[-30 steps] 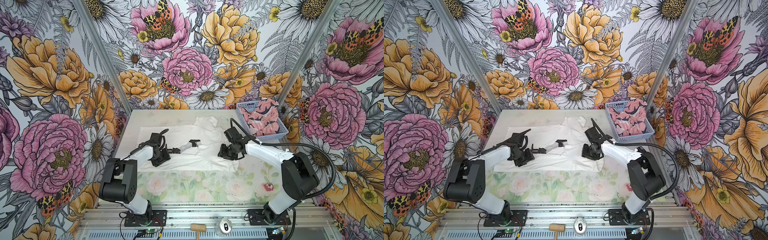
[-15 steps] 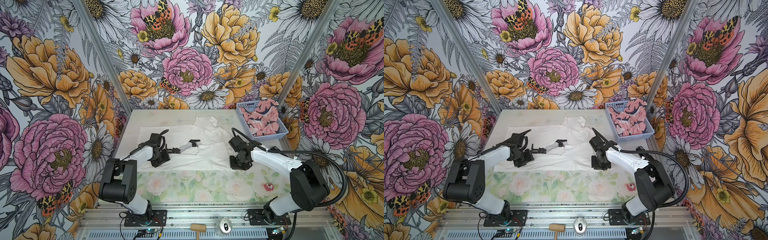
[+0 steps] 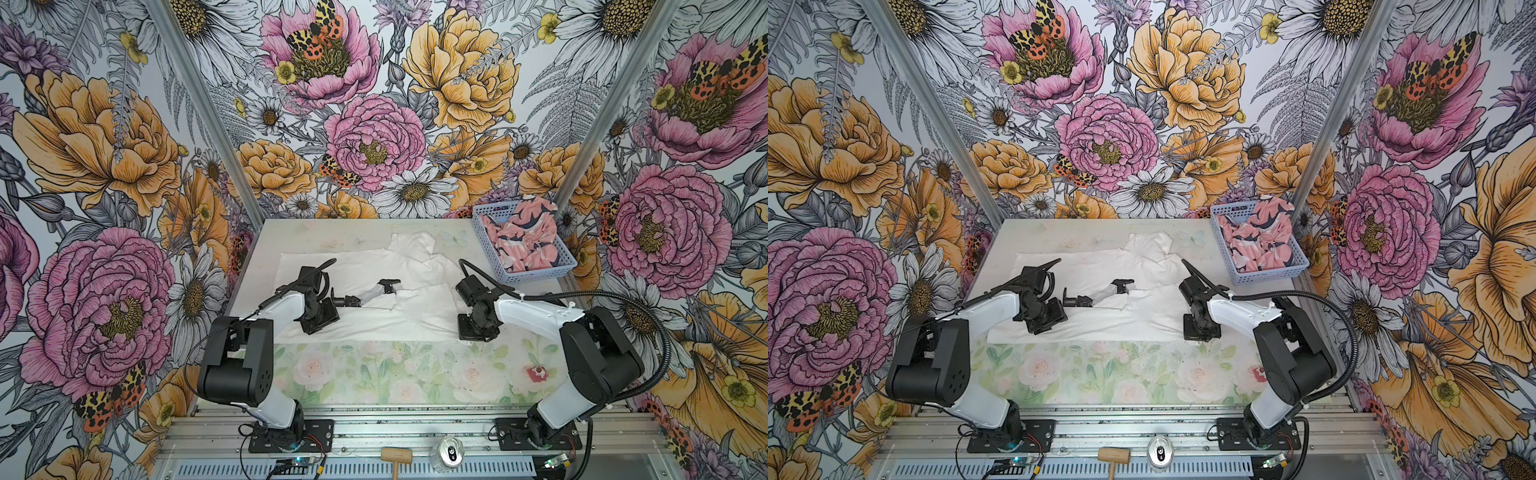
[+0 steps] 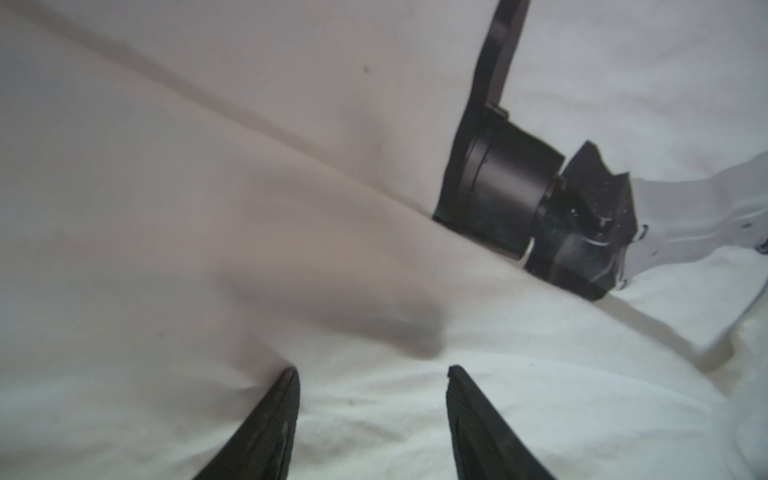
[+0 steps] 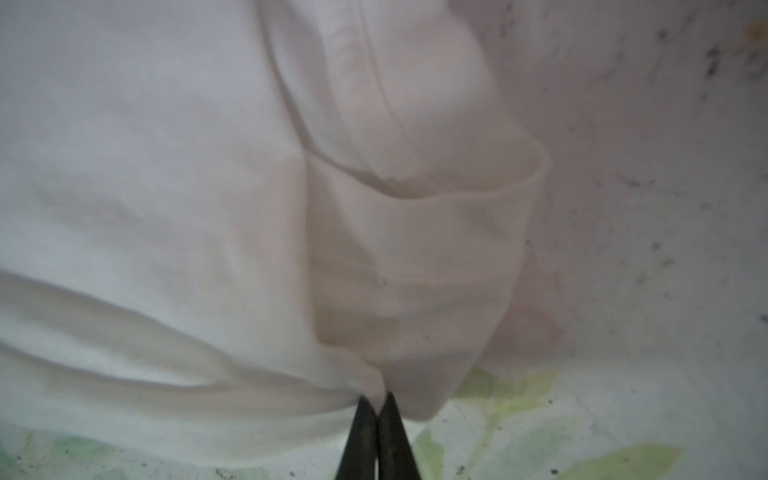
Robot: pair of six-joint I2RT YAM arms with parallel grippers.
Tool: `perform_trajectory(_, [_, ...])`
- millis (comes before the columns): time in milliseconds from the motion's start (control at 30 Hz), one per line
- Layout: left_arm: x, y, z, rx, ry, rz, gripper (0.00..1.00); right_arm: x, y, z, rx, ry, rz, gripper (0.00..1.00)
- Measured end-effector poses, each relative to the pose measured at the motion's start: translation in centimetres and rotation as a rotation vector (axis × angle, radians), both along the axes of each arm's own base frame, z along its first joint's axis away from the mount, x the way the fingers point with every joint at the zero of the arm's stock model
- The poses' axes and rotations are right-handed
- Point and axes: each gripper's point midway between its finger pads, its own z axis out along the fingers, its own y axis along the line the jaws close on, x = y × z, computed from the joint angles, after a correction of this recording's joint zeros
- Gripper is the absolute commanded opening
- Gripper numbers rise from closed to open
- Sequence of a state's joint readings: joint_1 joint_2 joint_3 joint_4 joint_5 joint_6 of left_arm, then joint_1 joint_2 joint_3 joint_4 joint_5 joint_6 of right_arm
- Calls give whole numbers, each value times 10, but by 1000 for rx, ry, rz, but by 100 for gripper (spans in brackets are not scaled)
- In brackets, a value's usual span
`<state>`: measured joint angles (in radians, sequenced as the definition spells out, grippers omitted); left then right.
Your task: Fold and stack the mixed laundry pile
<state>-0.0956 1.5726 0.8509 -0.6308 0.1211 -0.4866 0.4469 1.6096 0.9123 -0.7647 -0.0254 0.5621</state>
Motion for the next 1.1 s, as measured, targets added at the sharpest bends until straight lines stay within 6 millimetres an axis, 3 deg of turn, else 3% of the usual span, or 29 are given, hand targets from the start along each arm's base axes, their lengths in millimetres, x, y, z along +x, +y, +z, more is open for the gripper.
perform_trajectory(267, [0,1,0,3,7,-9,58,3,-8,-1,-21,2,17,0])
perform_trajectory(433, [0,0,0,1,8,-13,59,3,-8,1,-30,19,38,17])
perform_trajectory(600, [-6,1,3,7,26,-11,61,10,-8,28,-28,-7,37,28])
perform_trajectory(733, [-13,6,12,24,50,-7,62,35,5,56,10,-91,28,31])
perform_trajectory(833, [-2,18,24,39,19,18,62,52,22,64,33,-130,37,33])
perform_trajectory(933, [10,34,27,64,10,45,62,66,46,54,60,-139,60,36])
perform_trajectory(1100, [7,52,5,98,79,66,61,70,67,16,66,-108,85,42])
